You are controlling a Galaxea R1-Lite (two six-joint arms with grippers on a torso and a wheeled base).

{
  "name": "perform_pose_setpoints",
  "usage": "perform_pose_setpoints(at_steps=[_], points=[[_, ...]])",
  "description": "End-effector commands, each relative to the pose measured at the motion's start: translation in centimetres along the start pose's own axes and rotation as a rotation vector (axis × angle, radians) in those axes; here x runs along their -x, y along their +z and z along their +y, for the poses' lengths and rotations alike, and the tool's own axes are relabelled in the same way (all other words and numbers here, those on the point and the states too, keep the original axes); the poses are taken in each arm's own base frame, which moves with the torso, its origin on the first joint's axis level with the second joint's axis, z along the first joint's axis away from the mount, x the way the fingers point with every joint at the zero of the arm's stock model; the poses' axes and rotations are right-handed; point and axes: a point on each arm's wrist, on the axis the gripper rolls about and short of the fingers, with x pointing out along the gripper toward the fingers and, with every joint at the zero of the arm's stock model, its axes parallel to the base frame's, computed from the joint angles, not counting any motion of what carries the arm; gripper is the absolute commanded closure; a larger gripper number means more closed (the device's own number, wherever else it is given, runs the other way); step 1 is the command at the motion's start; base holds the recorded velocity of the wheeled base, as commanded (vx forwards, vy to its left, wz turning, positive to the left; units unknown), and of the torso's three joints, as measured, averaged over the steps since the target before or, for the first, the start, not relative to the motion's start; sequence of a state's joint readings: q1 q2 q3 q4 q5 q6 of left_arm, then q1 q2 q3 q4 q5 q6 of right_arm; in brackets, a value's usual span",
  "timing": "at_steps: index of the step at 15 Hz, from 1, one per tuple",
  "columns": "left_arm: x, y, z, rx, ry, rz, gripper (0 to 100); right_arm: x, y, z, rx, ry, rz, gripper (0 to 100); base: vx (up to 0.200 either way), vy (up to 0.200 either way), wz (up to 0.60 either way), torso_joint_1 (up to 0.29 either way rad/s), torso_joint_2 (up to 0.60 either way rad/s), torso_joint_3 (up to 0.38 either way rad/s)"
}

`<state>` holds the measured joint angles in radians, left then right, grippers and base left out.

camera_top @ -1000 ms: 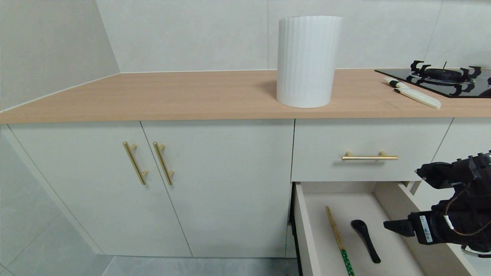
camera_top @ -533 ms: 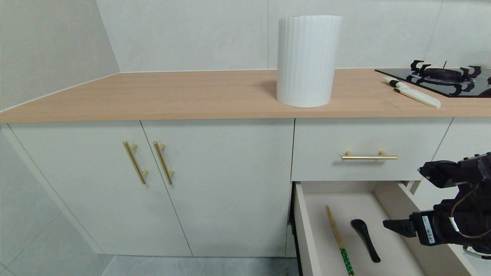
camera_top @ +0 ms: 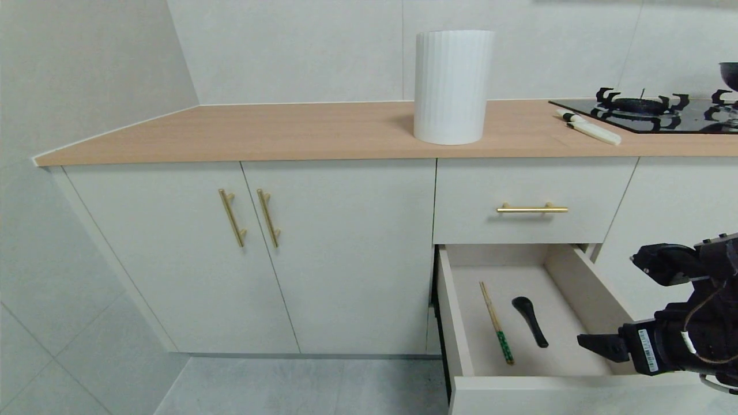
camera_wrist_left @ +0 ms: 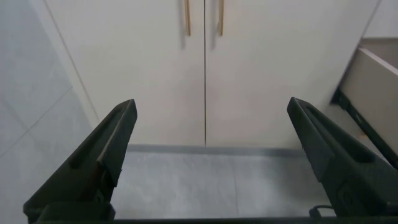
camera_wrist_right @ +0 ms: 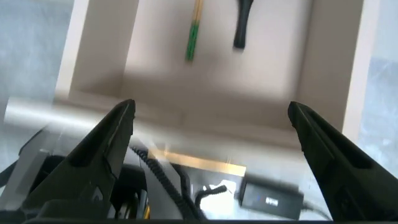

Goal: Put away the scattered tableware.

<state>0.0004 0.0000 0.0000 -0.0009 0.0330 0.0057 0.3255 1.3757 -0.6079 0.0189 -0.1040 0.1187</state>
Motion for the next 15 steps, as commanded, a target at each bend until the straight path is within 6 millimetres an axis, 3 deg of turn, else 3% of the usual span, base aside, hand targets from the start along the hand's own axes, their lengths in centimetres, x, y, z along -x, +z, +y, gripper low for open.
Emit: perform_pose_setpoints(at_steps=[1, 8, 15], points=[[0.0, 0.0, 0.0, 0.004, 0.002, -0.001, 0, -0.1, -0.4, 0.2, 0.012, 0.008, 0.014, 0, 0.000, 0.000, 0.00, 0.000, 0.00, 0.000], [0.0, 0.0, 0.0, 0.006, 0.003, 0.001, 0, -2.1, -2.9, 2.2, 0.145, 0.053, 0.158, 0, 0.000, 0.000, 0.00, 0.000, 0.00, 0.000], [0.0, 0.0, 0.0, 0.006, 0.003, 0.001, 0, -3.8, -3.8, 3.5, 0.191, 0.072, 0.240, 0, 0.000, 0.000, 0.00, 0.000, 0.00, 0.000]])
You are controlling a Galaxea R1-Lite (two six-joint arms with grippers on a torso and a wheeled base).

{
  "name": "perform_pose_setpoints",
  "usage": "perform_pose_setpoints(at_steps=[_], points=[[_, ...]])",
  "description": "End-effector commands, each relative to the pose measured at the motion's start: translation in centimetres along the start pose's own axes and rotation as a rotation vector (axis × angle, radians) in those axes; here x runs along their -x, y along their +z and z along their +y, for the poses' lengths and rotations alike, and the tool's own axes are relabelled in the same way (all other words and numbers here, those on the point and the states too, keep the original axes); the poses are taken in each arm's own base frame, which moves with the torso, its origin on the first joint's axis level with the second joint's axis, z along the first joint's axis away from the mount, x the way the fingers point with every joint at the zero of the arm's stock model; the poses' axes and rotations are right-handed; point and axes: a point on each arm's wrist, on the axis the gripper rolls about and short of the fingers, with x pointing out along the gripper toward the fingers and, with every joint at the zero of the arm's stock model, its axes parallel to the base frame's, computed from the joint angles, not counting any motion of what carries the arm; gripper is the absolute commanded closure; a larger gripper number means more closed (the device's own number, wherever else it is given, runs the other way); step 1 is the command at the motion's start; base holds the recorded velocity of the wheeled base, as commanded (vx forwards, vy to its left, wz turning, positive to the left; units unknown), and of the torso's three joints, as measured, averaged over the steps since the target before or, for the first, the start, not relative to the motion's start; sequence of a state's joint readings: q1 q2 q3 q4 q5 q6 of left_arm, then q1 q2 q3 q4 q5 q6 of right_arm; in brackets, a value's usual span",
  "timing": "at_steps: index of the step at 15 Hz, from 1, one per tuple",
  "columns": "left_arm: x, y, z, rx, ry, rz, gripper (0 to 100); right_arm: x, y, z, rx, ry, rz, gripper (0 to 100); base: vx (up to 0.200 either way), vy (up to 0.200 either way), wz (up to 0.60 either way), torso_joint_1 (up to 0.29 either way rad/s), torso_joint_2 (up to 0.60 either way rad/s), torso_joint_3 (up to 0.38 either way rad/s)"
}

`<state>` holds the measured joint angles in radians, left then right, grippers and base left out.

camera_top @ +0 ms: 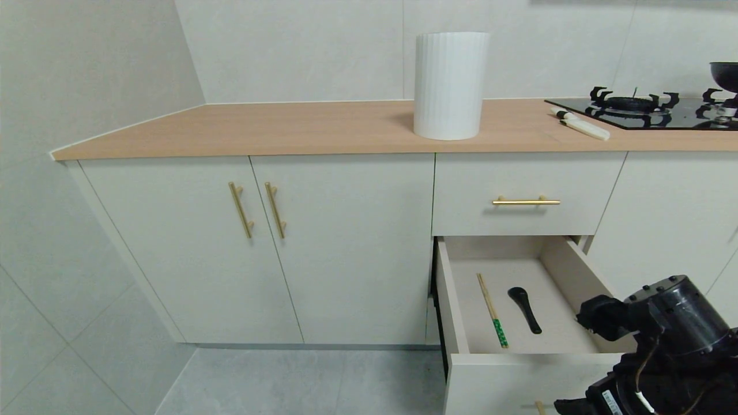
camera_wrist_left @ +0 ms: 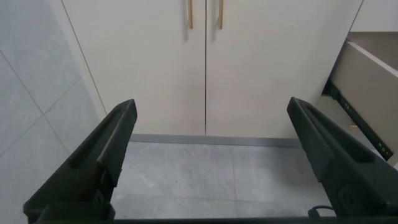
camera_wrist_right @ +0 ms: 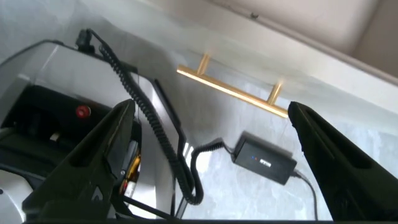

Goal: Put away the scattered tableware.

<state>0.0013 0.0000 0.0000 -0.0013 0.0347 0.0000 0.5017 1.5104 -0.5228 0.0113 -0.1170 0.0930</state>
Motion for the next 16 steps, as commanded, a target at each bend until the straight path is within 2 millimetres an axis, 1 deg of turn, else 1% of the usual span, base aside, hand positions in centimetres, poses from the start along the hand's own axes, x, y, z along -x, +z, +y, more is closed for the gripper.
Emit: perform_pose_setpoints(at_steps=[1, 6, 8, 10, 16], points=[[0.0, 0.0, 0.0, 0.000, 0.001, 0.001, 0, -1.1, 0.0, 0.2, 0.006, -0.002, 0.044, 0, 0.000, 0.000, 0.00, 0.000, 0.00, 0.000], [0.0, 0.0, 0.0, 0.000, 0.001, 0.001, 0, -2.0, 0.2, 0.2, -0.025, -0.023, 0.071, 0, 0.000, 0.000, 0.00, 0.000, 0.00, 0.000], [0.0, 0.0, 0.0, 0.000, 0.001, 0.001, 0, -3.1, 0.8, 0.2, -0.085, -0.109, 0.084, 0, 0.000, 0.000, 0.00, 0.000, 0.00, 0.000], [0.0, 0.0, 0.0, 0.000, 0.001, 0.001, 0, -3.6, 1.2, 0.1, -0.129, -0.134, 0.086, 0, 0.000, 0.000, 0.00, 0.000, 0.00, 0.000], [0.0, 0.0, 0.0, 0.000, 0.001, 0.000, 0, -4.0, 2.2, -0.9, -0.196, -0.159, 0.071, 0, 0.000, 0.000, 0.00, 0.000, 0.00, 0.000]])
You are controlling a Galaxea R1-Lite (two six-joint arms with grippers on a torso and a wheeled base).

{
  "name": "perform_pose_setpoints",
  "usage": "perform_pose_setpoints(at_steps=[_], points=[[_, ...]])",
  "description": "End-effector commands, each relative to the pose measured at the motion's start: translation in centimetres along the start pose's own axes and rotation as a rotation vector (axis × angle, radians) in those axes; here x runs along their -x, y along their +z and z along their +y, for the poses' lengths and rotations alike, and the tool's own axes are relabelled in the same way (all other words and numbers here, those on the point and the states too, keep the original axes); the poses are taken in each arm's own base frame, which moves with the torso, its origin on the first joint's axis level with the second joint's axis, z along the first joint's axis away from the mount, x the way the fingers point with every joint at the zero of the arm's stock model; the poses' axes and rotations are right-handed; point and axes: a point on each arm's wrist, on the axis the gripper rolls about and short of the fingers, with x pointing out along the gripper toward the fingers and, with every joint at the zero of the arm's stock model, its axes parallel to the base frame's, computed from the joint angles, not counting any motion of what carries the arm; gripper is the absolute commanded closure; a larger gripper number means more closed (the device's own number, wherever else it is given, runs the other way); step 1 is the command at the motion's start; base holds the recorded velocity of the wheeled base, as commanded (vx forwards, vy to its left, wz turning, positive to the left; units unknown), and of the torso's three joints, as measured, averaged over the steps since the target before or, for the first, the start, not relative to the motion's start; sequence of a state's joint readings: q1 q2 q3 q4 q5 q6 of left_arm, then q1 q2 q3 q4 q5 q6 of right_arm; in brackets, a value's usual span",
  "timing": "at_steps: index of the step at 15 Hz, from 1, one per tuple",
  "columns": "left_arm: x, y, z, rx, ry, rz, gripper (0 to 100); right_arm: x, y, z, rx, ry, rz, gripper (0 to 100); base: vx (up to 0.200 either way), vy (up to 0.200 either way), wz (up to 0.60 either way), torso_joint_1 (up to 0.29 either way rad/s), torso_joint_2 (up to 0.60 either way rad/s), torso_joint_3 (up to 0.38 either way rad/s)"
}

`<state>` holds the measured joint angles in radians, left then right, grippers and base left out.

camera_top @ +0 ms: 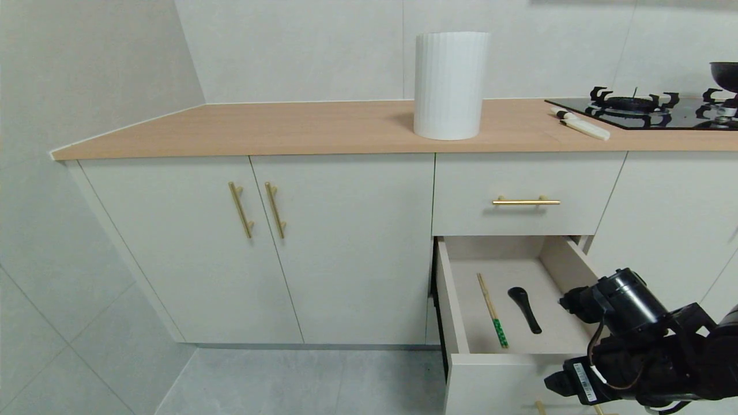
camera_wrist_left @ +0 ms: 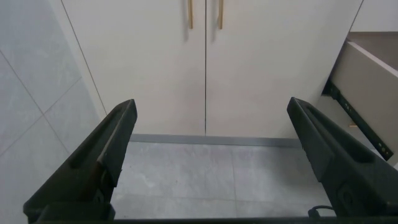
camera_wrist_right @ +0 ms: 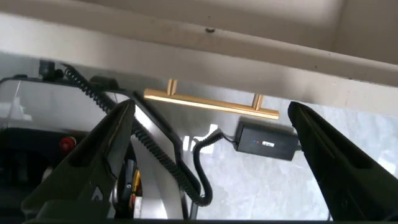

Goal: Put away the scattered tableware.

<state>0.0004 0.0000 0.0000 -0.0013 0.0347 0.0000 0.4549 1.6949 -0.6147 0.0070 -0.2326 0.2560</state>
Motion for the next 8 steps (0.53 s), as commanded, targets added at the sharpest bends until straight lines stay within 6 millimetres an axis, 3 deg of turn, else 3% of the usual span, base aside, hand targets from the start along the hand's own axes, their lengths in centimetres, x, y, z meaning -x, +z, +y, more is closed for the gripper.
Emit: perform_pose_setpoints(at_steps=[1, 8], points=[[0.0, 0.0, 0.0, 0.000, 0.002, 0.001, 0, -0.3, 0.3, -0.1, -0.011, -0.006, 0.004, 0, 0.000, 0.000, 0.00, 0.000, 0.00, 0.000], [0.0, 0.0, 0.0, 0.000, 0.002, 0.001, 0, -1.6, 1.5, -0.9, -0.093, -0.041, -0.002, 0, 0.000, 0.000, 0.00, 0.000, 0.00, 0.000]])
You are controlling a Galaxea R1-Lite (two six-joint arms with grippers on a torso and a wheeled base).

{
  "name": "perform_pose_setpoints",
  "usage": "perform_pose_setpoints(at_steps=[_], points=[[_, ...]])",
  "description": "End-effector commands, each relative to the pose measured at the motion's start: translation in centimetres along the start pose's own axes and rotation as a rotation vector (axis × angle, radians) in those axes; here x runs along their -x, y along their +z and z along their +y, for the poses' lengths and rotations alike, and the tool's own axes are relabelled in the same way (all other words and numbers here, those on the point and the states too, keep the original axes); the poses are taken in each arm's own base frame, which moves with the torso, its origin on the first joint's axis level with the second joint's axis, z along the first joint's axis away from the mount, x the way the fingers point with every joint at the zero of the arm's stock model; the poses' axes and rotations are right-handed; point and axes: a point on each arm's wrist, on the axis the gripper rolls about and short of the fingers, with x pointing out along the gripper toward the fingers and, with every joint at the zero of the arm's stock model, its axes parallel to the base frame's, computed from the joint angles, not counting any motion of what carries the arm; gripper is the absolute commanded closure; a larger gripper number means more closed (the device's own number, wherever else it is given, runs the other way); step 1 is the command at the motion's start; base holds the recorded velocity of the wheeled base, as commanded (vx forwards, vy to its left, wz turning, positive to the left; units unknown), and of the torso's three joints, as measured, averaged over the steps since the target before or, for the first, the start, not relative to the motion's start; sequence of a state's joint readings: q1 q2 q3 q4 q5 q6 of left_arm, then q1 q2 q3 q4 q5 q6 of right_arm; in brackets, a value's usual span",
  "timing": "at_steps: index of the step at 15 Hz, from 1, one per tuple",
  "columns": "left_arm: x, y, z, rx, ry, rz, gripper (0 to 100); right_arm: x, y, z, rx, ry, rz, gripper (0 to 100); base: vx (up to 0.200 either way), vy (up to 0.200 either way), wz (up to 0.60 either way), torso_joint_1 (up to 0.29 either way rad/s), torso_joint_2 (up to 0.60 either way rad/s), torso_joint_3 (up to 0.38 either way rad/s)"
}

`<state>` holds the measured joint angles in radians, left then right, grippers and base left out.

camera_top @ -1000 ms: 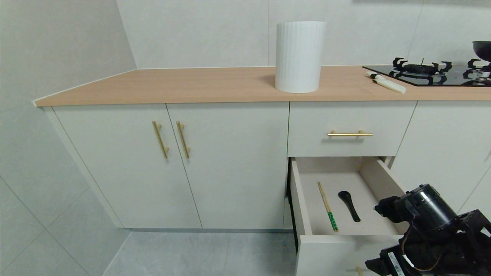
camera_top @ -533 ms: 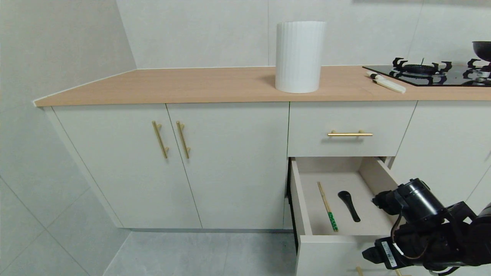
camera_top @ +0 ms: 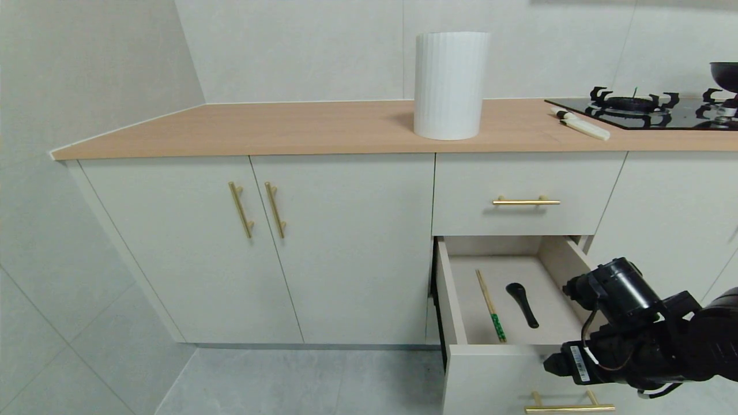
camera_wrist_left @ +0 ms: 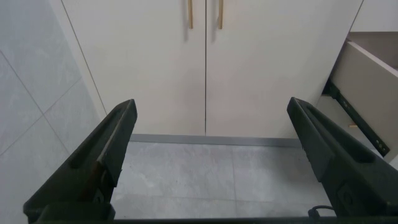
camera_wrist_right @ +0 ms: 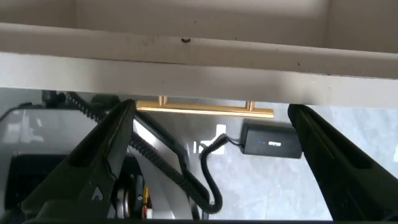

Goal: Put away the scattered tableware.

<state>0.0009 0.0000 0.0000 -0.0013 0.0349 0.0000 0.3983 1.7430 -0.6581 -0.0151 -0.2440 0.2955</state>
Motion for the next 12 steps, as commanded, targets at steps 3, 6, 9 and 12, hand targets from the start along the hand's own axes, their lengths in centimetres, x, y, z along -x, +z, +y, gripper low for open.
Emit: perform_pose_setpoints(at_steps=[3, 6, 9, 12], points=[[0.0, 0.0, 0.0, 0.000, 0.001, 0.001, 0, -1.2, 0.7, -0.6, -0.052, -0.015, -0.026, 0, 0.000, 0.000, 0.00, 0.000, 0.00, 0.000], [0.0, 0.0, 0.0, 0.000, 0.001, 0.001, 0, -2.0, 1.1, -0.9, -0.079, -0.018, -0.057, 0, 0.000, 0.000, 0.00, 0.000, 0.00, 0.000], [0.0, 0.0, 0.0, 0.000, 0.001, 0.001, 0, -2.7, 1.3, -1.1, -0.094, -0.023, -0.063, 0, 0.000, 0.000, 0.00, 0.000, 0.00, 0.000], [0.0, 0.0, 0.0, 0.000, 0.001, 0.001, 0, -3.1, 1.6, -1.0, -0.101, -0.018, -0.084, 0, 0.000, 0.000, 0.00, 0.000, 0.00, 0.000]])
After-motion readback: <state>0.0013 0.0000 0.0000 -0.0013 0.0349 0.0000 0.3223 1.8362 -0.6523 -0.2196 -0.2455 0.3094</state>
